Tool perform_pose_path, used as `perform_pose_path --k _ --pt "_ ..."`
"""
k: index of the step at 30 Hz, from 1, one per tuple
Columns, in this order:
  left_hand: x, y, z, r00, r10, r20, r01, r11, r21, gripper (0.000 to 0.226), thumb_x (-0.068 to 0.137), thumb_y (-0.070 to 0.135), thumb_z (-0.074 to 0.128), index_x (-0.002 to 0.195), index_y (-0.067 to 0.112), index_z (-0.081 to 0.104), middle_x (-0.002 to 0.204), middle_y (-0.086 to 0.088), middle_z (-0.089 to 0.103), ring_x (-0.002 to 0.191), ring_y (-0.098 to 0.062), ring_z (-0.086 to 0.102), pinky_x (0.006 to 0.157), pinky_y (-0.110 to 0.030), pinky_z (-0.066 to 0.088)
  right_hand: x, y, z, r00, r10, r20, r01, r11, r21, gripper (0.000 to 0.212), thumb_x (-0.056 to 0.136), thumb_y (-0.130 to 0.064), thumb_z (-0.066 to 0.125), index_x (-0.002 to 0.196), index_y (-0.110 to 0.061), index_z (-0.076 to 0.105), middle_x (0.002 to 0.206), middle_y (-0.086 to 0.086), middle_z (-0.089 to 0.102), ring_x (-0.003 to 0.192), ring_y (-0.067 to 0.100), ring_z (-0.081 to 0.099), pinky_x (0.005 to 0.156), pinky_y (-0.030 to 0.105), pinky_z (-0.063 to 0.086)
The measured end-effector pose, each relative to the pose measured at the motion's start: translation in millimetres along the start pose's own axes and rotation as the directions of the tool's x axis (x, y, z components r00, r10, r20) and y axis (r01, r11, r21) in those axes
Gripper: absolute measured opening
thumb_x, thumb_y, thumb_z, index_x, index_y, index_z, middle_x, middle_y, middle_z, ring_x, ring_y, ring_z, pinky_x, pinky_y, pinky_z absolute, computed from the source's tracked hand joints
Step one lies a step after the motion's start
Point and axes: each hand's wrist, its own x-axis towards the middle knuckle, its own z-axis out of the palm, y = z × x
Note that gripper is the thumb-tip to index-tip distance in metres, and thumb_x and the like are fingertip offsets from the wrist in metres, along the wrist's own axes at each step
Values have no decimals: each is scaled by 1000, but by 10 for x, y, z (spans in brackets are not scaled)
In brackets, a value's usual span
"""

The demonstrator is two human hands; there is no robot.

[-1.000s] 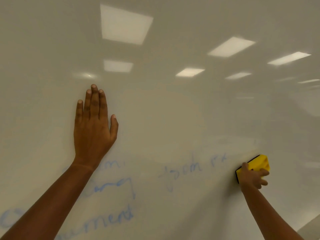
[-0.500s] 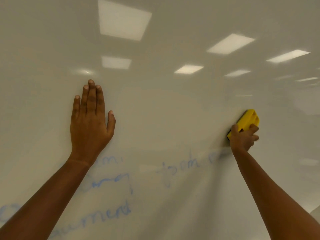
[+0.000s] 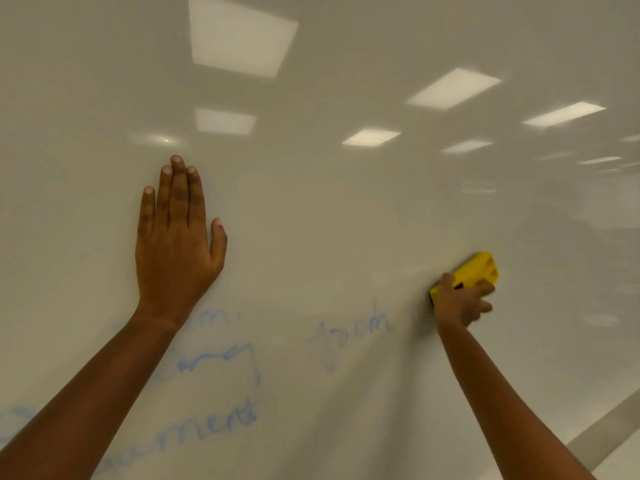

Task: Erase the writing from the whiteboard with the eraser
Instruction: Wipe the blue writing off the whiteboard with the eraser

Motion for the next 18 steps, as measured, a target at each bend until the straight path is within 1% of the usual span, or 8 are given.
perform_pose_path --k 3,6,9,11,12,13,16,18 --pt "-1 0 -6 1000 -10 0 10 1000 -5 60 93 27 23 142 -6 14 149 -27 15 139 -31 10 113 -43 6 -468 -155 126 950 -311 34 310 950 25 63 88 -17 60 138 3 27 126 33 36 112 50 42 98 46 35" --pt "-47 79 4 1000 -4 5 4 1000 -24 58 92 25 25 140 -7 18 148 -28 19 137 -34 15 112 -47 10 -932 -71 195 820 -564 96 561 826 60 62 86 -11 64 136 4 32 120 31 40 111 46 44 96 46 39" --pt "-146 235 56 998 58 28 -56 997 -54 58 91 24 27 139 -7 24 146 -27 24 136 -34 18 110 -49 15 -1098 124 157 698 -693 183 693 717 75 67 82 -10 68 139 -2 32 119 27 42 107 40 48 84 44 47" --pt "-194 301 95 995 89 45 -87 995 -54 57 90 24 27 139 -7 26 145 -27 26 135 -33 17 109 -48 17 -1004 223 89 652 -729 207 737 674 55 68 80 -9 71 137 -1 35 118 27 44 105 40 50 82 41 48" --pt "-202 313 106 994 94 49 -92 995 -47 57 91 24 27 139 -7 27 146 -26 26 135 -33 17 109 -48 17 -921 261 60 658 -725 202 734 678 40 67 79 -8 71 136 0 36 117 28 44 105 40 50 83 39 46" --pt "-208 312 113 994 95 54 -93 995 -42 57 91 24 27 139 -6 26 146 -26 26 135 -32 17 110 -48 17 -828 307 36 689 -701 185 709 704 30 67 79 -7 71 136 1 36 117 28 44 106 41 49 86 38 44" --pt "-204 296 115 993 101 67 -99 995 -34 57 91 25 26 139 -6 25 146 -25 26 136 -32 17 110 -47 16 -561 459 -26 850 -520 88 520 854 28 63 84 -9 67 136 3 34 121 31 40 112 44 45 99 43 36" --pt "-206 289 112 991 109 74 -107 994 -33 57 91 25 26 139 -6 25 147 -25 26 136 -31 17 110 -47 16 -459 592 -64 928 -371 29 370 929 19 63 86 -19 64 138 1 32 124 33 37 114 47 42 100 49 36"
